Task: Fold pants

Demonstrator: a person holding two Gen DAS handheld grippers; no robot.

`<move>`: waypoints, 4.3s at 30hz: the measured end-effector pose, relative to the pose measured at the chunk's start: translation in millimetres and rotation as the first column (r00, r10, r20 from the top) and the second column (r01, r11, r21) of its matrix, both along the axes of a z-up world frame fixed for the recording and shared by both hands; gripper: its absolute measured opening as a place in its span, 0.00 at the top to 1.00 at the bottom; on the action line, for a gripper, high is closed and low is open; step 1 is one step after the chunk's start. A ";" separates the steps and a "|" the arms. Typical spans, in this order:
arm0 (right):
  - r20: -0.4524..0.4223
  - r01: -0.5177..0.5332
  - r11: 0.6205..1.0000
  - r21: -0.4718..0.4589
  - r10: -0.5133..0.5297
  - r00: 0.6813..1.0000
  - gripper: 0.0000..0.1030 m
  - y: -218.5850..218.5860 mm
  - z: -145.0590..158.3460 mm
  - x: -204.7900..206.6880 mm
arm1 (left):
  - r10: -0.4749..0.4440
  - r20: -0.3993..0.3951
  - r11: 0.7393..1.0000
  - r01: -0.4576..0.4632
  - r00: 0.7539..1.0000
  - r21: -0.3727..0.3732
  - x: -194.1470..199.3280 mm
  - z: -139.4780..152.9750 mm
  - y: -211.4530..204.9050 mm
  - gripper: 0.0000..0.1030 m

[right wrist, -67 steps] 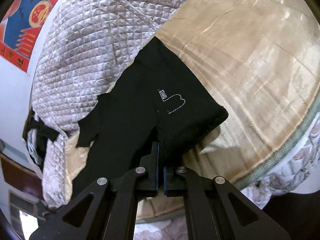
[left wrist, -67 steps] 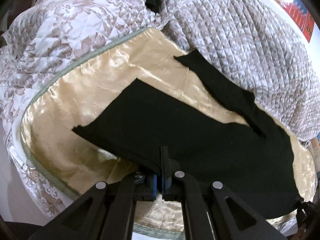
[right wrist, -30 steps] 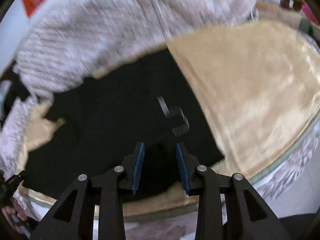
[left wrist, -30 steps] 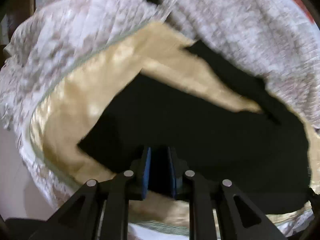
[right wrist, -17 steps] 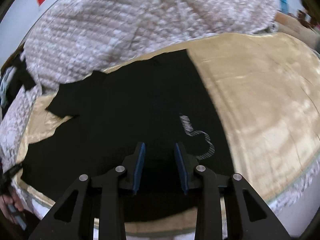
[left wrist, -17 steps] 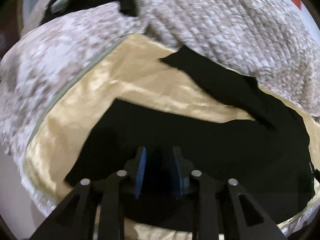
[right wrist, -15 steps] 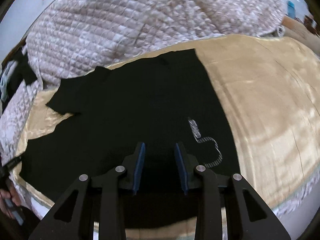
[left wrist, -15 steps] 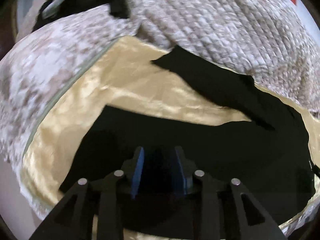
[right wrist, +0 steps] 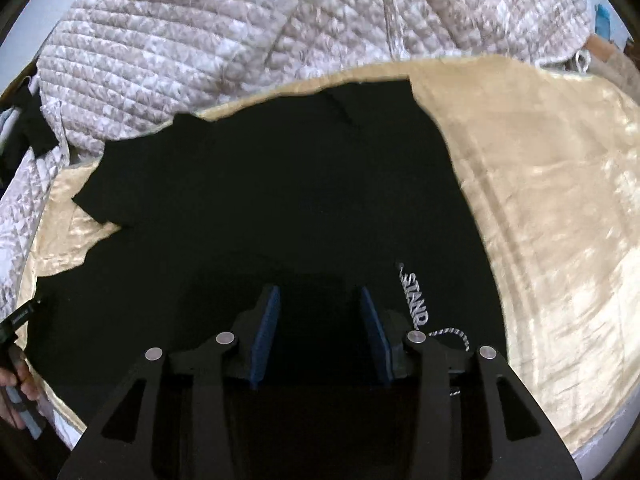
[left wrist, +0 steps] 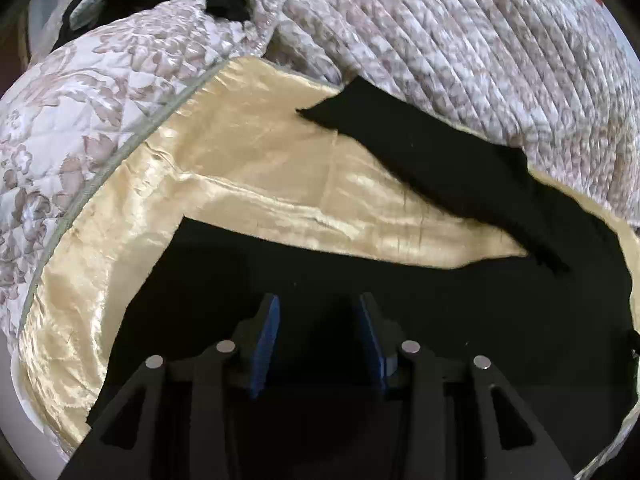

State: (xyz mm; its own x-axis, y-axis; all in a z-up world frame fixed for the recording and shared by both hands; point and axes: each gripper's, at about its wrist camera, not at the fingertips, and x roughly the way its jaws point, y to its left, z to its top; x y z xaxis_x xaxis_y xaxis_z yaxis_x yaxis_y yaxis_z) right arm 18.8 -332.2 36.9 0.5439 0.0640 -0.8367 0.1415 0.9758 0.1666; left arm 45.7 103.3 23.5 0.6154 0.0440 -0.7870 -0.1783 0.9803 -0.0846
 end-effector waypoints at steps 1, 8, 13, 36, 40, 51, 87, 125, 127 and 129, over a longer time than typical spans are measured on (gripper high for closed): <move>0.015 0.007 1.000 -0.005 -0.006 1.000 0.58 -0.5 1.9 -0.8 | 0.003 0.004 1.000 -0.003 1.000 -0.011 0.5 0.9 1.1 0.57; -0.019 0.023 1.000 -0.021 -0.023 1.000 0.58 -0.8 -6.1 3.2 | -0.030 -0.011 0.999 0.030 0.999 -0.033 0.5 -1.5 -9.2 0.56; 0.051 -0.040 0.999 0.009 0.039 0.998 0.58 18.2 9.9 -0.6 | -0.092 0.061 0.995 0.093 0.994 -0.022 -11.0 12.5 -26.1 0.56; 0.055 -0.239 0.971 -0.026 0.240 0.969 0.58 81.9 4.5 -6.3 | -0.254 0.006 0.967 0.254 0.967 0.037 -29.3 -2.5 -79.9 0.55; 0.052 -0.227 0.974 -0.016 0.227 0.972 0.58 79.3 3.9 -5.1 | -0.260 -0.002 0.964 0.260 0.966 0.047 -28.8 -3.1 -83.3 0.55; 0.036 -0.229 0.973 0.005 0.229 0.973 0.53 76.6 5.8 0.8 | -0.292 -0.020 0.955 0.292 0.956 0.045 -17.9 4.1 -84.5 0.53; -0.115 -0.349 0.919 -0.185 0.333 0.936 0.89 36.6 -27.6 256.0 | -0.374 -0.105 0.866 0.388 0.921 0.315 248.7 -33.4 -137.3 0.97; -0.009 -0.040 0.953 0.302 0.044 0.999 0.53 3.4 4.8 -89.9 | -0.208 0.084 0.976 0.212 0.974 -0.041 -74.8 42.6 -44.8 0.43; -0.005 -0.002 0.946 0.325 0.004 1.000 0.53 -3.7 3.5 -91.8 | -0.270 0.072 0.963 0.271 0.960 -0.007 -65.3 35.9 -66.8 0.42; -0.005 0.048 0.934 0.355 -0.049 0.999 0.53 -12.8 1.8 -92.5 | -0.309 0.038 0.949 0.305 0.950 0.080 -51.5 22.9 -91.4 0.42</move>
